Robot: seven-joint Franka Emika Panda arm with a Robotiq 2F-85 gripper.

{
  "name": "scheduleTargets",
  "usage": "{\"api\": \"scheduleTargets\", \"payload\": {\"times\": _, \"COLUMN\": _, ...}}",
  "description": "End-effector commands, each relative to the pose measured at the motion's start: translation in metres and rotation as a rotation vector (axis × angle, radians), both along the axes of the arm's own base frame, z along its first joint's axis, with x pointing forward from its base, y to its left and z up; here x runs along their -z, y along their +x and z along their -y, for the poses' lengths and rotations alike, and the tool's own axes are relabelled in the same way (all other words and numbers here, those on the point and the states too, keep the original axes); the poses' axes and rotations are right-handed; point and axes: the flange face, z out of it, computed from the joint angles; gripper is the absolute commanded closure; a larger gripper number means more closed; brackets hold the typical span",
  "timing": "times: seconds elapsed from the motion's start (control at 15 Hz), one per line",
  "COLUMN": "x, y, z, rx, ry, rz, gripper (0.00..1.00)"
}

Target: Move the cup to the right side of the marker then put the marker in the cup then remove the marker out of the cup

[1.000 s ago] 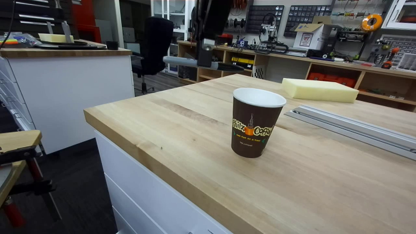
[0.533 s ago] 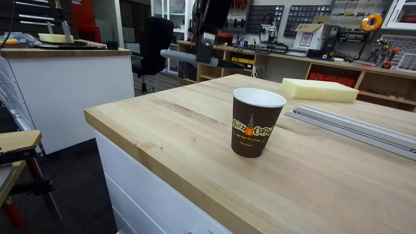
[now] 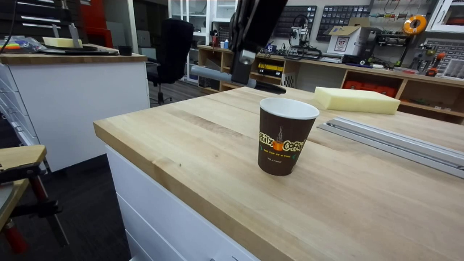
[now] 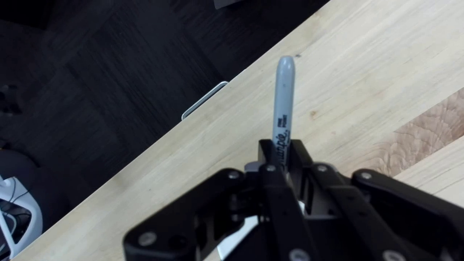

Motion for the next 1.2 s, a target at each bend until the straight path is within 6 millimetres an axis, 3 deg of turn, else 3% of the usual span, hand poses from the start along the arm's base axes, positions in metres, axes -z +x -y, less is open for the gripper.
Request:
{"api": "scheduleTargets", "payload": {"times": 0.0, "x": 0.0, "y": 0.019, "z": 0.011, "rx": -0.001, "ry": 0.026, "rz": -0.049, "gripper": 0.97}}
{"api": "scheduleTargets", "payload": {"times": 0.6, "x": -0.008, "y": 0.051, "z": 0.028, "rx": -0.026, "ry": 0.035, "rz": -0.117, "gripper": 0.97}}
{"api": "scheduleTargets", "payload": {"times": 1.13, "x": 0.002, "y": 0.065, "z": 0.041, "rx": -0.039, "ry": 0.075, "rz": -0.183, "gripper": 0.97}}
